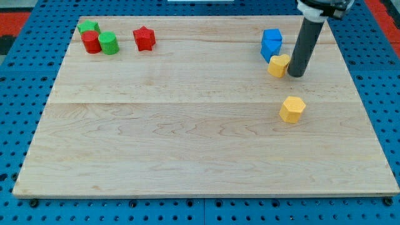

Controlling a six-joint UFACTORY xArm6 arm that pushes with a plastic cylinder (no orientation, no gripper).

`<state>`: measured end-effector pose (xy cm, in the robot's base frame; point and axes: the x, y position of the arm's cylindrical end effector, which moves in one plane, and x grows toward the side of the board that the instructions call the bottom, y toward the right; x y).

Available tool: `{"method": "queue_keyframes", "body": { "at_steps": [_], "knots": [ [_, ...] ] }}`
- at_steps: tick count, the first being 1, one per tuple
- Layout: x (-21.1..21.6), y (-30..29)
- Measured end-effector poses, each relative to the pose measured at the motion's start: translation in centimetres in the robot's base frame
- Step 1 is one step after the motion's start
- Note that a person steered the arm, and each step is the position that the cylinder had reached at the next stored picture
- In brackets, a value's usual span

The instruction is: Move the yellow heart to the center

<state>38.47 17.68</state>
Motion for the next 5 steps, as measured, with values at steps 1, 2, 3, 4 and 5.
{"method": "queue_keyframes", "body": {
  "at_steps": [1, 2, 3, 4, 5],
  "knots": [
    [-1.2, -0.5],
    [-3.7, 1.9],
    [-5.3, 2.1],
    [-5.3, -1.9],
    [-3.5, -5.6]
  ]
}}
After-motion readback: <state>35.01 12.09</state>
